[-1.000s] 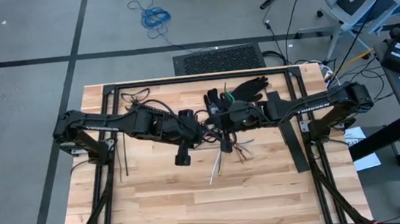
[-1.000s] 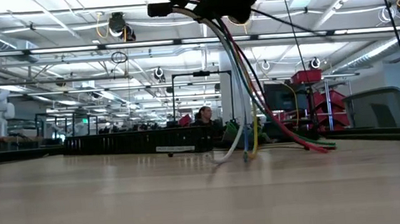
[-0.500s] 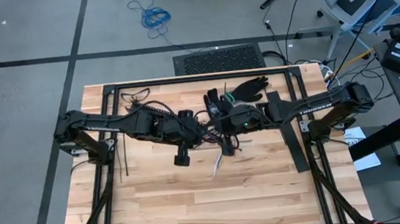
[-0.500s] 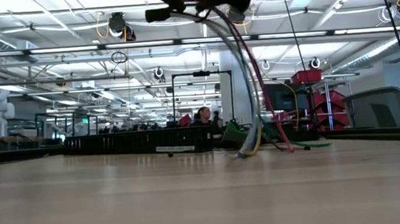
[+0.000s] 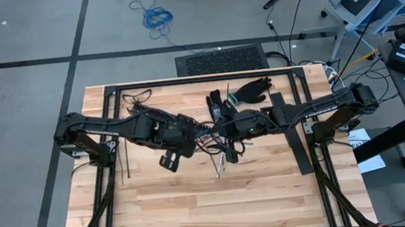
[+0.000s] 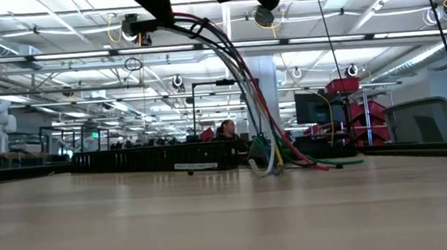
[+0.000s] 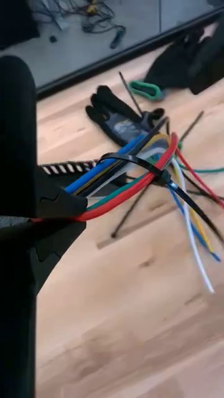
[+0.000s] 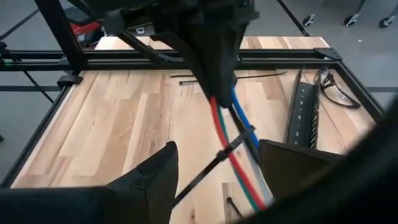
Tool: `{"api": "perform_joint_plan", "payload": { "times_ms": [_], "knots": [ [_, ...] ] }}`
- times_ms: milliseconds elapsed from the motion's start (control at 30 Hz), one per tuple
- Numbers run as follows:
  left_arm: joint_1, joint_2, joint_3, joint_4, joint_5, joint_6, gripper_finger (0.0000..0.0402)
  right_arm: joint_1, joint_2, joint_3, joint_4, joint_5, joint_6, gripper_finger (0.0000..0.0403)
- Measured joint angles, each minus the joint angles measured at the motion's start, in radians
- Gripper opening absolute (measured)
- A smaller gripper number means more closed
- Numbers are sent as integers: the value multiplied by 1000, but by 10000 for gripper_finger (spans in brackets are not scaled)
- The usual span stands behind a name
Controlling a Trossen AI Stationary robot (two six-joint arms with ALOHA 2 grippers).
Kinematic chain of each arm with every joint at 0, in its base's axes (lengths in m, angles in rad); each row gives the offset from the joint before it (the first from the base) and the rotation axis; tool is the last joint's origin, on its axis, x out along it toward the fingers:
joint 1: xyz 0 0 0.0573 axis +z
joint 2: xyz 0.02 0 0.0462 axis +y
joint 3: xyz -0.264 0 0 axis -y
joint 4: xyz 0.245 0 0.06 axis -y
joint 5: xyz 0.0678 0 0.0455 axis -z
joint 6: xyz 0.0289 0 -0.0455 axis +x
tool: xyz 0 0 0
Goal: Ziptie cables
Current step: Wrap the cable wires with the black zip tie
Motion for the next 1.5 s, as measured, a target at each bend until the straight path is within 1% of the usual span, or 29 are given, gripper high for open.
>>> {"api": "perform_joint_plan", "payload": {
  "times_ms": [33, 100, 233, 367, 467, 600, 633, 767, 800, 900, 1000, 1067, 1167, 1267, 1367, 1433, 1500],
  "knots": [
    [-1, 1, 9, 1, -7, -12, 1, 0, 0, 0, 0, 1, 0, 212],
    [-1, 2, 43, 27, -5, -82, 1, 0, 0, 0, 1, 6, 0, 212],
    [9, -3, 164, 85, 75, -237, 1, -7, 0, 0, 29, 5, -18, 212],
    [3, -46, 264, 106, 89, -338, 1, -9, -18, -1, 60, 6, -42, 212],
    [-13, -126, 261, 114, 53, -416, 1, -18, -56, -3, 77, 7, -59, 212],
    [-55, -218, 225, 113, -72, -491, 1, -44, -113, -3, 80, 10, -54, 212],
    [-64, -233, 220, 116, -87, -496, 1, -50, -121, -3, 79, 10, -54, 212],
    [-89, -274, 219, 188, -91, -497, 1, -71, -147, -3, 82, 8, -47, 212],
    [-90, -279, 219, 179, -92, -498, 1, -75, -153, -3, 84, 3, -46, 212],
    [-90, -271, 220, 57, -98, -512, 1, -79, -166, -3, 91, 1, -23, 212],
    [-86, -227, 220, -58, -103, -546, 1, -79, -171, -3, 89, -4, 23, 212],
    [-83, -179, 218, -100, -88, -510, 1, -79, -171, -3, 62, -27, 22, 212],
    [-84, -114, 218, -132, -30, -408, 1, -79, -171, -3, 5, -39, 24, 212],
    [-78, -61, 218, -174, -8, -325, 1, -79, -171, -3, -49, -129, 29, 212],
    [-61, -17, 218, -193, 5, -305, 1, -78, -171, -3, -118, -200, 27, 212],
    [-47, -5, 218, -200, 30, -298, 1, -72, -171, -3, -170, -203, 26, 212],
    [-39, -5, 218, -199, 51, -264, 1, -71, -170, -3, -178, -203, 29, 212]
  ]
}}
